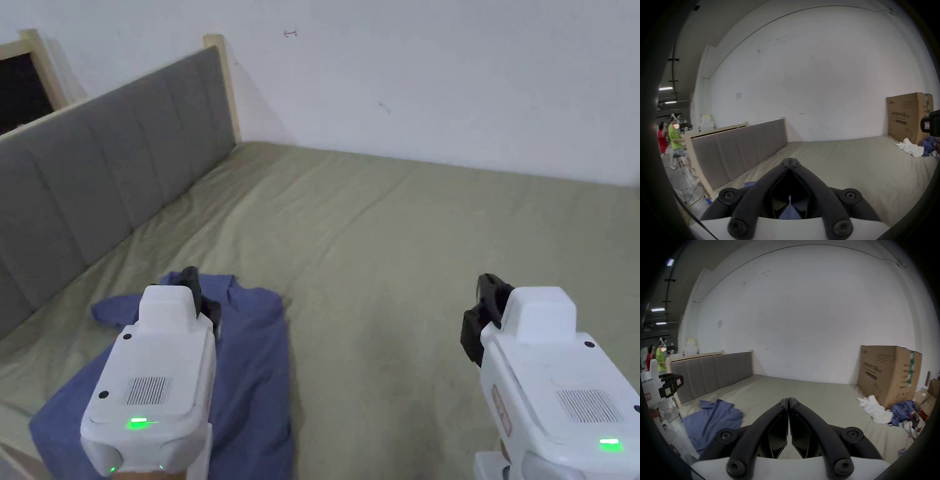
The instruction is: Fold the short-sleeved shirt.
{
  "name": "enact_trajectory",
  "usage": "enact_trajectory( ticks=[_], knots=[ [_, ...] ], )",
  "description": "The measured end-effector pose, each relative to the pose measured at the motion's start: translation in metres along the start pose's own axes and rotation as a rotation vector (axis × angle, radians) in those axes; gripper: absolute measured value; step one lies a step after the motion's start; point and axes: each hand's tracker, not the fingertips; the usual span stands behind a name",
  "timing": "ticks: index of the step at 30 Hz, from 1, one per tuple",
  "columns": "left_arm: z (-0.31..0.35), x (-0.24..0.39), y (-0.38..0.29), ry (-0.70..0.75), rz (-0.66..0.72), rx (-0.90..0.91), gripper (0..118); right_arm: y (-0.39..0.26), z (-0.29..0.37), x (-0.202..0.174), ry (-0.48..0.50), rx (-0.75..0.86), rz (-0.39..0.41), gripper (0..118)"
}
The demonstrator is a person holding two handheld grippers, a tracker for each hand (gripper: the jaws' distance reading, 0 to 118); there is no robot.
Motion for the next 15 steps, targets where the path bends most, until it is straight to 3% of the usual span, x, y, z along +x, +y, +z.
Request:
enact_trajectory(
  ticks=[9,15],
  knots=[
    [0.023,-0.096,-0.011,0.234,0.009,-0.037,0,0.009,-0.023,-0.081,0.204,0.014,0.007,0],
    [0.041,-0.127,-0.019,0.316,0.018,-0.051,0,0.001,-0.034,-0.104,0.278,0.005,0.014,0]
  ],
)
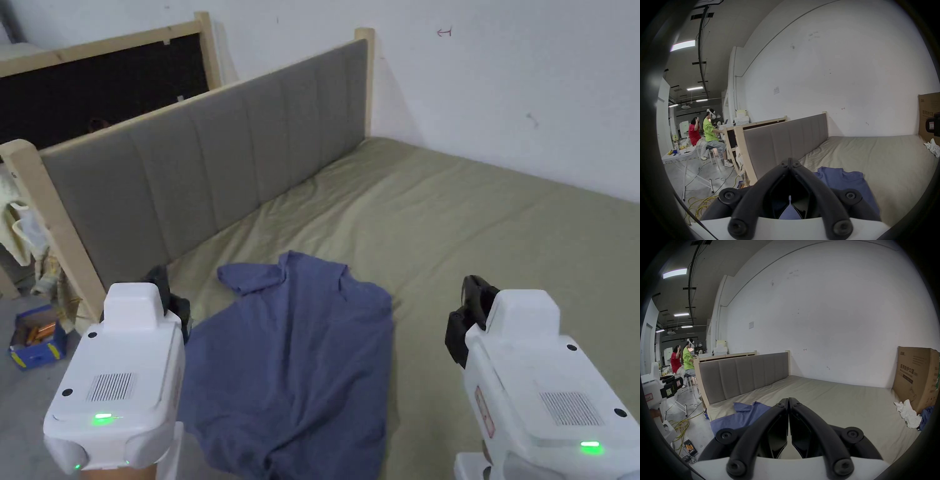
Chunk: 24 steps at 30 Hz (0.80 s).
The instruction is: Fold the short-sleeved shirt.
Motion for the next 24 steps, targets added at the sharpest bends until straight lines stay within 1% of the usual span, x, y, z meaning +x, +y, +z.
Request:
enact_trajectory(
  ticks=[3,7,11,17,21,24],
  knots=[
    [0.001,-0.008,-0.004,0.017,-0.004,-0.011,0,-0.002,-0.002,-0.005,0.019,-0.007,0.008,0],
    [-0.003,-0.011,-0.007,0.013,-0.001,-0.032,0,-0.005,-0.005,-0.004,0.028,-0.020,0.021,0],
    [-0.015,-0.007,-0.008,-0.036,0.028,-0.081,0,-0.005,-0.008,0.001,0.018,-0.020,0.027,0],
    [-0.065,0.018,-0.015,-0.185,0.051,-0.296,0,-0.004,-0.013,0.012,-0.017,-0.029,0.039,0],
    [-0.113,0.048,-0.028,-0.288,0.082,-0.488,0,-0.005,-0.015,0.025,-0.042,-0.043,0.035,0],
    [-0.148,0.076,-0.045,-0.306,0.047,-0.613,0,-0.007,-0.018,0.035,-0.072,-0.057,0.039,0]
  ],
)
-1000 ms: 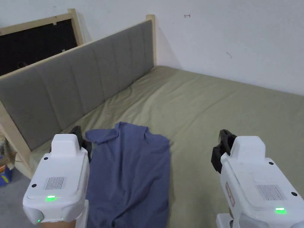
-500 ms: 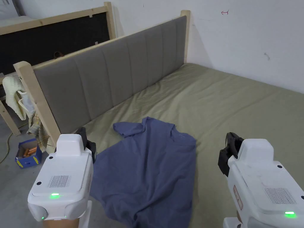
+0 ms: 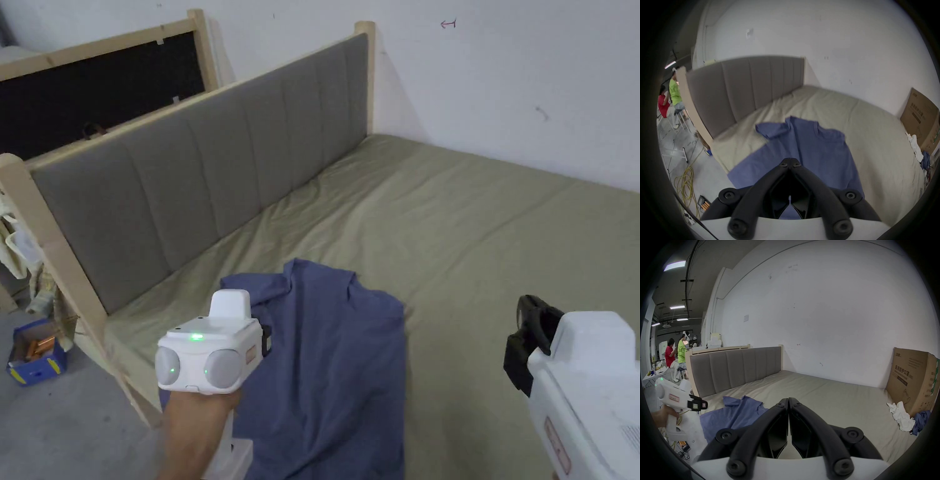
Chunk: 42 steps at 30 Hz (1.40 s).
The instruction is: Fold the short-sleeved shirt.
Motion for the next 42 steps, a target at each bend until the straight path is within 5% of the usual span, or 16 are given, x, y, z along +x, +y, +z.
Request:
enact_trajectory(
  ticks=[3,4,6,7,8,13,15,20,23,26,34,42],
  knots=[
    [-0.048,0.011,0.003,-0.044,0.037,-0.147,15,-0.003,-0.005,0.013,-0.029,-0.021,0.008,0],
    [-0.060,0.015,0.002,-0.039,0.037,-0.173,32,-0.004,-0.006,0.017,-0.038,-0.027,0.012,0],
    [-0.082,0.028,-0.002,0.001,-0.018,-0.238,87,-0.006,-0.009,0.025,-0.057,-0.039,0.016,0],
    [-0.093,0.033,-0.004,0.017,-0.036,-0.267,103,-0.007,-0.010,0.029,-0.066,-0.043,0.017,0],
    [-0.103,0.038,-0.007,0.033,-0.053,-0.306,107,-0.008,-0.012,0.033,-0.077,-0.048,0.018,0],
    [-0.149,0.043,-0.023,0.020,-0.008,-0.381,106,-0.019,-0.017,0.049,-0.105,-0.085,0.015,0],
    [-0.159,0.046,-0.031,0.028,0.021,-0.436,79,-0.024,-0.018,0.053,-0.119,-0.111,0.021,0],
    [-0.160,0.056,-0.041,0.012,-0.017,-0.433,54,-0.033,-0.017,0.062,-0.131,-0.140,0.008,0],
    [-0.154,0.057,-0.039,0.003,-0.033,-0.421,20,-0.034,-0.013,0.066,-0.138,-0.144,-0.005,0],
    [-0.146,0.052,-0.037,-0.008,-0.023,-0.407,6,-0.033,-0.007,0.070,-0.144,-0.140,-0.011,0],
    [-0.088,0.015,-0.017,-0.141,0.249,-0.280,2,-0.024,0.013,0.084,-0.174,-0.090,-0.040,0],
    [0.005,0.024,0.024,-0.339,0.271,-0.122,2,-0.015,0.043,0.097,-0.196,-0.037,-0.067,0]
  ],
)
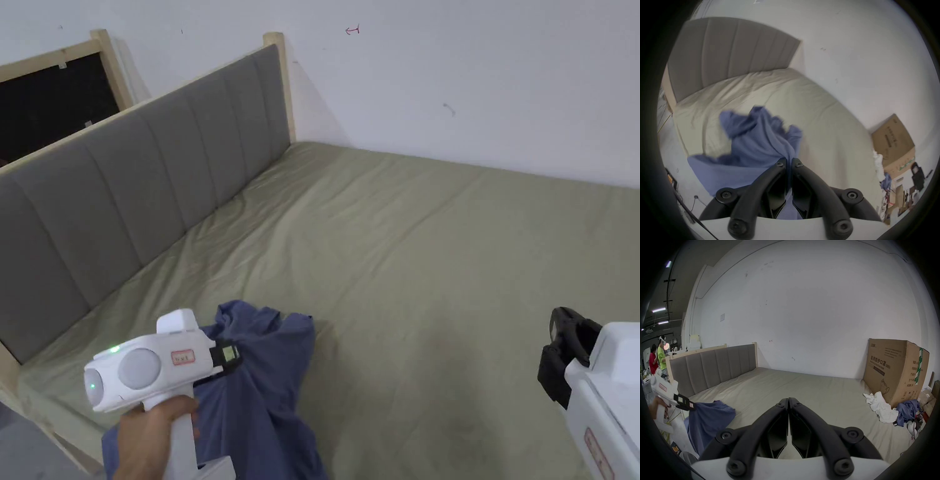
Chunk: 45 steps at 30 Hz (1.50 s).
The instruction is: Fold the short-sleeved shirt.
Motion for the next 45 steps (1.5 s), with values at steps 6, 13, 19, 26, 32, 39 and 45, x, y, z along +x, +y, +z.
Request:
enact_trajectory(
  ticks=[6,13,19,26,32,39,45],
  knots=[
    [0.049,0.091,0.026,-0.151,-0.196,0.095,2,0.008,0.027,0.019,-0.035,0.041,-0.013,0],
    [0.076,0.212,0.034,-0.336,-0.436,0.134,2,0.018,0.070,0.051,-0.123,0.093,-0.023,0],
    [0.068,0.299,0.020,-0.485,-0.540,0.107,2,0.022,0.102,0.087,-0.230,0.122,-0.034,0],
    [0.034,0.379,-0.030,-0.594,-0.647,-0.020,2,0.020,0.134,0.121,-0.349,0.129,-0.030,0],
    [-0.026,0.406,-0.118,-0.626,-0.768,-0.224,2,0.011,0.153,0.143,-0.424,0.105,-0.041,0],
    [-0.093,0.383,-0.216,-0.511,-0.928,-0.360,2,-0.003,0.158,0.151,-0.456,0.059,-0.044,0],
    [-0.140,0.359,-0.263,-0.347,-0.946,-0.464,2,-0.016,0.153,0.150,-0.446,0.027,-0.065,0]
  ],
)
